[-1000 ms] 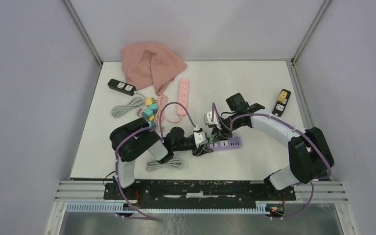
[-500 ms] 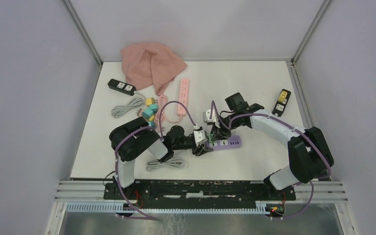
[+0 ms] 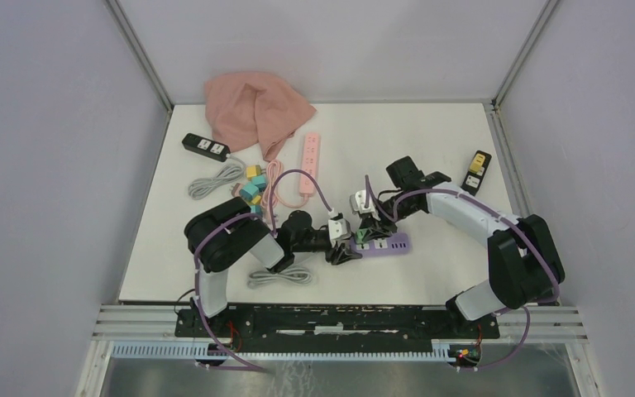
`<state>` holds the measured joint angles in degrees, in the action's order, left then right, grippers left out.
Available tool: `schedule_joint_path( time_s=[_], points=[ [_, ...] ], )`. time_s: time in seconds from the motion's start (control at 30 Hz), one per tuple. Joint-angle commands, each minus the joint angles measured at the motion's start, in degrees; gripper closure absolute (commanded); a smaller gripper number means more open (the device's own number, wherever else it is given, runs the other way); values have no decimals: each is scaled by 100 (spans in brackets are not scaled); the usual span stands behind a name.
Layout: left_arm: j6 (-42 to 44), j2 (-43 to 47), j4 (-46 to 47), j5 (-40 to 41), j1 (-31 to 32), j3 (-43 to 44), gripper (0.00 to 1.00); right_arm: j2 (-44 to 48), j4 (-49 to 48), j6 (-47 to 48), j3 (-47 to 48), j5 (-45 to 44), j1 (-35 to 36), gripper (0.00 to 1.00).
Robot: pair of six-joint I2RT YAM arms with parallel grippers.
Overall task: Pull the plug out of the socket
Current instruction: Remove the plug from the socket.
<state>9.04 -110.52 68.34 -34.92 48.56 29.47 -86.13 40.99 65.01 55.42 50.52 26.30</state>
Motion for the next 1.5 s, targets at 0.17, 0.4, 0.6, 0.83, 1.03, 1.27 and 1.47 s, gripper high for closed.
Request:
schedule_joint_path(
  time_s=[0.17,0.4,0.6,0.83,1.03,1.27,1.47],
  points=[
    [-122,48,65,-129,-135,14,97,-6,-1337,-2510,359,390,439,100],
    [-117,57,65,-132,-140,5,97,168,-235,-1180,442,402,-153,100],
    [-134,57,34,-77,-135,16,97,97,1427,727,541,660,-121,100],
    [-140,65,20,-50,-136,29,97,125,4,-1048,407,919,535,100],
    [-139,55,8,-34,-140,30,97,87,-539,-1873,503,600,295,100],
    [-146,66,26,-35,-136,14,97,207,798,-256,611,698,-154,100],
    [-156,75,38,1,-134,5,97,-4,1458,495,632,1290,157,100]
  ],
)
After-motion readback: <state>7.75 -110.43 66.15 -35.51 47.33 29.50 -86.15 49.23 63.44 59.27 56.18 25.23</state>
